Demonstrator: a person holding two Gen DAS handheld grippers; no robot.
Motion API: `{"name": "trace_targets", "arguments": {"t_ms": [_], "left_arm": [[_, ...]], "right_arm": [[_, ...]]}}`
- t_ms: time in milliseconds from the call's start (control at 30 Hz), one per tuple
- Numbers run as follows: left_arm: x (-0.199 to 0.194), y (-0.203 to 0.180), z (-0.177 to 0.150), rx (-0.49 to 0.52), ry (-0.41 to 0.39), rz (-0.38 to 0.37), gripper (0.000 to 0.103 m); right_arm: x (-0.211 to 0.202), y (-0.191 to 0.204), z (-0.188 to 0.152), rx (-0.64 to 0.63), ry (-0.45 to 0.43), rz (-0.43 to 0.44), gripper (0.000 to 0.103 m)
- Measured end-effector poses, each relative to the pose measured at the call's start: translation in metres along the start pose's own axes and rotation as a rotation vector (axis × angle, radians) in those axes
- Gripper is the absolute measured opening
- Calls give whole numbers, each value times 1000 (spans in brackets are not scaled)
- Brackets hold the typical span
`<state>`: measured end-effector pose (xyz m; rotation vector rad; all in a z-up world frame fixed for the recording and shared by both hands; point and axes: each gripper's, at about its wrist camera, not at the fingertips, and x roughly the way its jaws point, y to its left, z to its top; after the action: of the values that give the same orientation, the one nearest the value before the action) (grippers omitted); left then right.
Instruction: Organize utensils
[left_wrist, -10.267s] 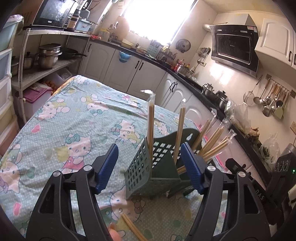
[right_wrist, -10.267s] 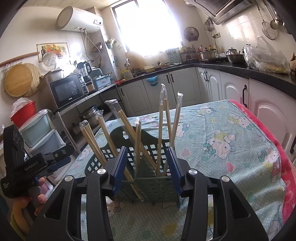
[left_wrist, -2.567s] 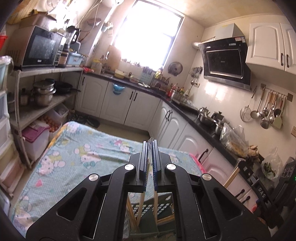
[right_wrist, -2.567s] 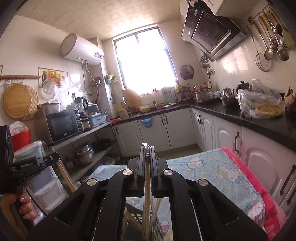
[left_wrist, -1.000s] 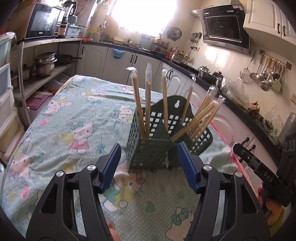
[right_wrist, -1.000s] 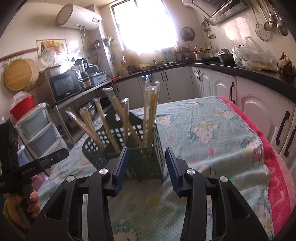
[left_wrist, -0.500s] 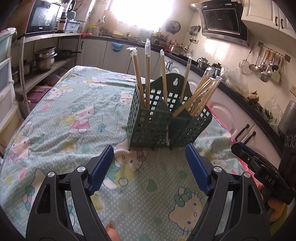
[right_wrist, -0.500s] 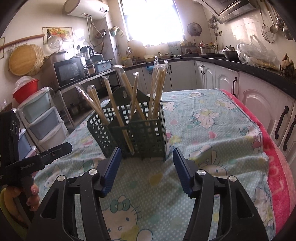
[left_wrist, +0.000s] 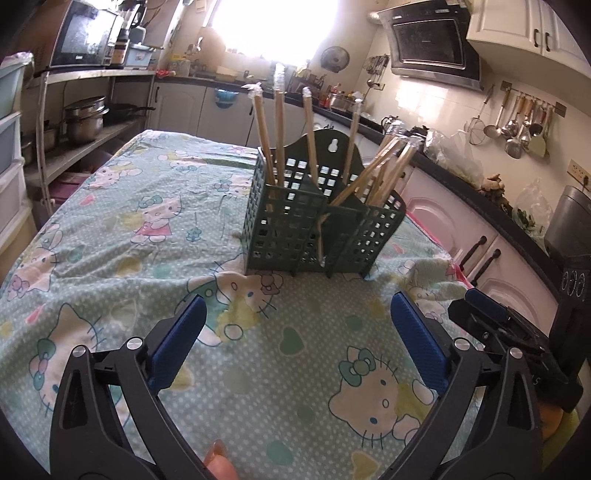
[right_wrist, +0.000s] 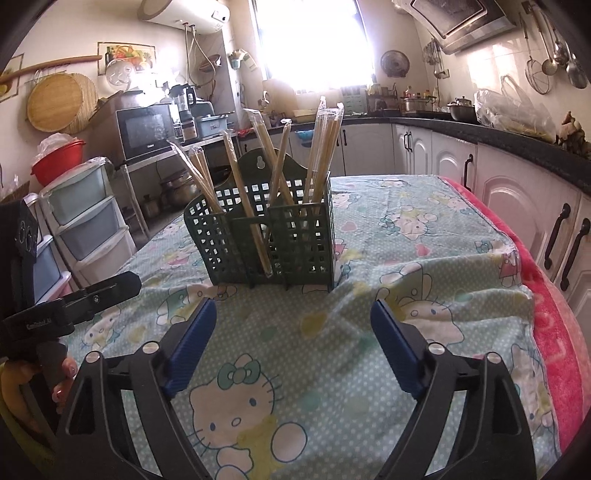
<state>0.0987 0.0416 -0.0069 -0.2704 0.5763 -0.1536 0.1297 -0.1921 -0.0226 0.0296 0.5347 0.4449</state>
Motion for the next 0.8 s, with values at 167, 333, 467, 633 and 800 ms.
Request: {"name": "trace_targets", "arguments": {"t_ms": [167, 333, 467, 633, 800], "left_arm": [[-6, -7, -8, 27, -28, 2, 92], [-11, -13, -16, 50, -58, 13, 92], [-14, -16, -23, 67, -81, 11, 92], [-15, -23, -29, 105, -113, 37, 92], [-15, -25, -32, 114, -136, 37, 92]], "right_arm": [[-7, 4, -11, -31, -23, -16, 90], [-16, 5, -19, -34, -71, -35, 95], [-23, 2, -23, -29, -119, -55, 96], [-28, -3, -25, -12, -151, -85, 96], [-29, -2, -31, -30, -163, -95, 96]]}}
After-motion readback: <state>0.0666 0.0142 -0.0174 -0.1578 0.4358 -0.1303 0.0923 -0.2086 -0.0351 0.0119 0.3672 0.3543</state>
